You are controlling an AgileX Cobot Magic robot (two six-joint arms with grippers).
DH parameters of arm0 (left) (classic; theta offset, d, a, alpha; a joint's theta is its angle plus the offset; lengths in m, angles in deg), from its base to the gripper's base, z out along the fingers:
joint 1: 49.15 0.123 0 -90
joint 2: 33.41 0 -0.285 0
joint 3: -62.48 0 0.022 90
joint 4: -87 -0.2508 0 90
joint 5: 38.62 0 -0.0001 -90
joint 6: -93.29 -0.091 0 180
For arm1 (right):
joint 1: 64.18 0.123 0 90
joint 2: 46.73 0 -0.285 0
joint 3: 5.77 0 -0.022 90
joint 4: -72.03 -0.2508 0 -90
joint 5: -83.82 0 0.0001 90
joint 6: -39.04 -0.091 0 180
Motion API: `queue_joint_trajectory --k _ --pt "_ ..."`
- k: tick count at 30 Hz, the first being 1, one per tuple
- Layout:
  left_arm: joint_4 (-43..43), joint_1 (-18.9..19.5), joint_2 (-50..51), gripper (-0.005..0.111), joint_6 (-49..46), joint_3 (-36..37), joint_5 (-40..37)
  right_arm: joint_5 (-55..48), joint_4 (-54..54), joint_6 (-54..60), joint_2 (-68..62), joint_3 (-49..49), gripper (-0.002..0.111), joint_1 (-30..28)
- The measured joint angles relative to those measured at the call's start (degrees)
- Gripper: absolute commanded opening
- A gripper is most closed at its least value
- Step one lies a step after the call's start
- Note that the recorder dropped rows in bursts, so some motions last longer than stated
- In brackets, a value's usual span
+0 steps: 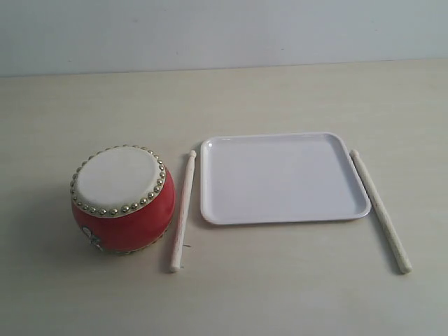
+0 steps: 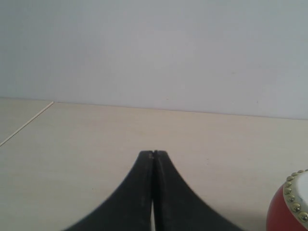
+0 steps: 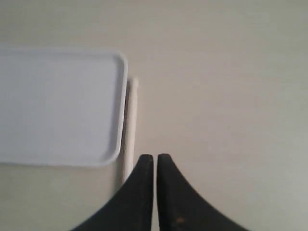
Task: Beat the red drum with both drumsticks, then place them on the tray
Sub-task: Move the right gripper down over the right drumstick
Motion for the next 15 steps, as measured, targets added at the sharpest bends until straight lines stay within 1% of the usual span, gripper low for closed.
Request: queue_joint_trajectory --k 2,5,7,12,15 --pt "0.0 0.0 0.0 0.000 0.0 0.0 0.0 -3.2 0.4 0.2 -4.5 -0.9 0.005 0.0" --pt "0.0 0.0 0.0 0.000 0.0 0.0 0.0 -4.6 3.1 -1.1 -9.7 -3.5 0.005 1.1" --pt "0.0 0.0 0.0 0.000 0.0 0.0 0.0 -4.6 5.2 -3.2 -11.5 -4.5 0.005 2.9" --pt "0.0 0.0 0.0 0.000 0.0 0.0 0.0 -3.3 9.7 -9.1 -13.0 -5.8 0.005 10.4" --pt "0.0 0.0 0.0 0.000 0.0 0.0 0.0 -2.9 13.3 -13.3 -14.1 -7.3 0.005 13.1"
